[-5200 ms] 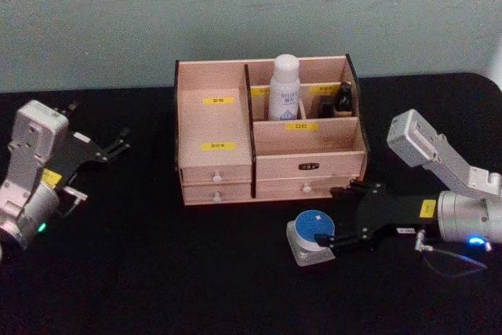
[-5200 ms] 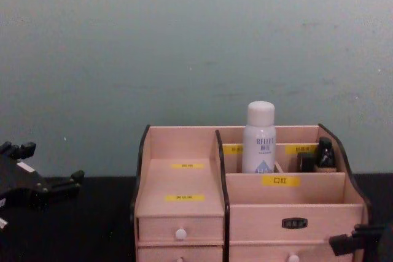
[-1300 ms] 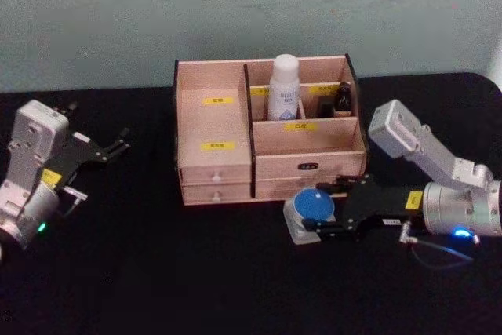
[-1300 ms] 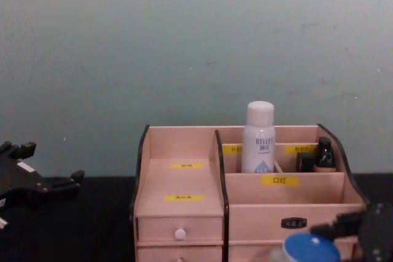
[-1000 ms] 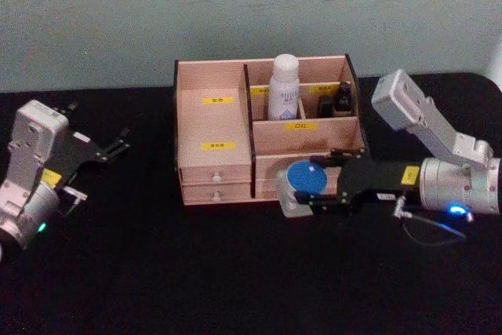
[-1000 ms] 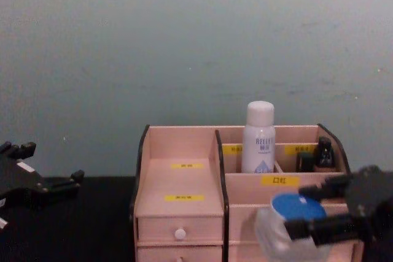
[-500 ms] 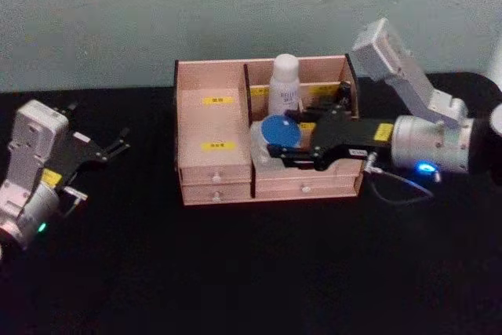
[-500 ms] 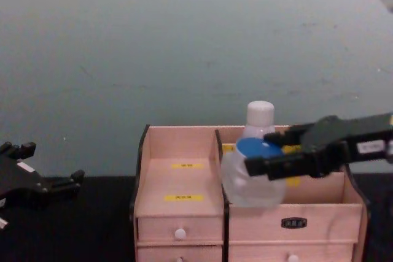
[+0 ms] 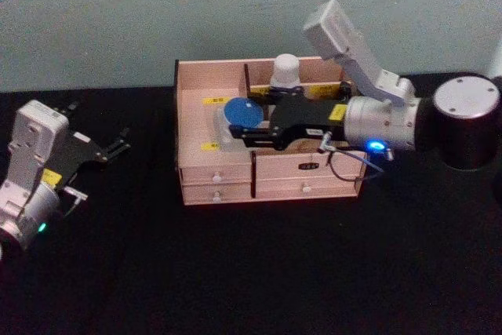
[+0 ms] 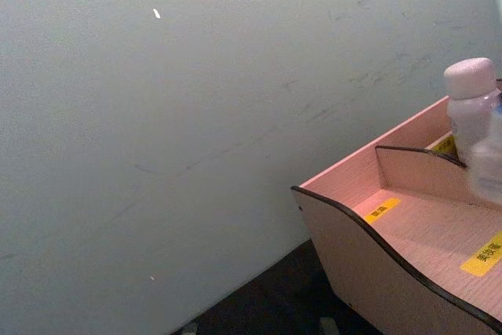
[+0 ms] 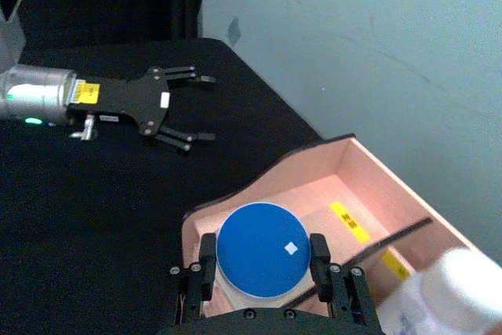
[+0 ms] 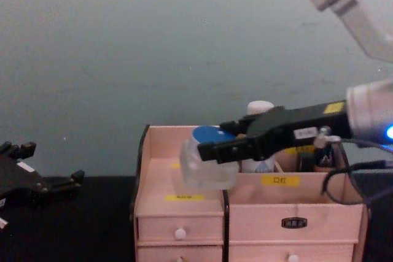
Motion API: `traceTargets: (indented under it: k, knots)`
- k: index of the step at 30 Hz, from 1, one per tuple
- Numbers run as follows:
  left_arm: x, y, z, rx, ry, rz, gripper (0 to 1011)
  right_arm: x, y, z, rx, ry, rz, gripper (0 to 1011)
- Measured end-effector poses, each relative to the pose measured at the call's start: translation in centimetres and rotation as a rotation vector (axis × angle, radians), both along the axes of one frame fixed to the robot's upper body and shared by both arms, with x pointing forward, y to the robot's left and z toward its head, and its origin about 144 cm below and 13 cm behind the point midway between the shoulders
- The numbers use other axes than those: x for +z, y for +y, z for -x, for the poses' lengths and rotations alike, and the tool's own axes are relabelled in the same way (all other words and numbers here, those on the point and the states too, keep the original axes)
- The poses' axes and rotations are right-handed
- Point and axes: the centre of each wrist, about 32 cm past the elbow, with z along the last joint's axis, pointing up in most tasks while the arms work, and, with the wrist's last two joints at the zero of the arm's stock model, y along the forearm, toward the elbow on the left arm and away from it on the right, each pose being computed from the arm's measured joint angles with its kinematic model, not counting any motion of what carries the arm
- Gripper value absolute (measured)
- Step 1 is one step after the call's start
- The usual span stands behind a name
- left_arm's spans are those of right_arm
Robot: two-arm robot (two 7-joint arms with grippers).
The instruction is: Pick up the facial cleanser and watermelon frost from the table and place them into the tiered storage box.
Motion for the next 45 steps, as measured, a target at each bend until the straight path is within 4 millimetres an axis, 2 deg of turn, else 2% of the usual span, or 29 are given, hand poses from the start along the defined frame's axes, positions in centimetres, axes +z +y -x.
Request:
traceTargets:
  k: [9, 17, 25, 39, 43, 44, 45]
  knots:
    - [0.0, 0.0, 0.0, 0.000, 0.000, 0.000, 1001, 0.0, 2.3, -2.1, -0.009, -0.003, 0.031, 726]
    - [0.0, 0.0, 0.0, 0.000, 0.000, 0.000, 1001, -0.1, 3.5, -3.5, -0.045, 0.030, 0.054, 726]
    - [0.0, 0.0, 0.0, 0.000, 0.000, 0.000, 1001, -0.3, 4.2, -4.4, -0.064, 0.054, 0.066, 726]
    - [0.0, 0.0, 0.0, 0.000, 0.000, 0.000, 1001, -0.3, 4.3, -4.5, -0.066, 0.054, 0.072, 726]
    - [0.0, 0.0, 0.0, 0.000, 0.000, 0.000, 1001, -0.3, 4.3, -4.5, -0.066, 0.054, 0.070, 785]
    - [0.0, 0.0, 0.0, 0.000, 0.000, 0.000, 1001, -0.3, 4.3, -4.5, -0.066, 0.054, 0.070, 856]
    - [0.0, 0.0, 0.0, 0.000, 0.000, 0.000, 1001, -0.3, 4.3, -4.5, -0.066, 0.054, 0.070, 856]
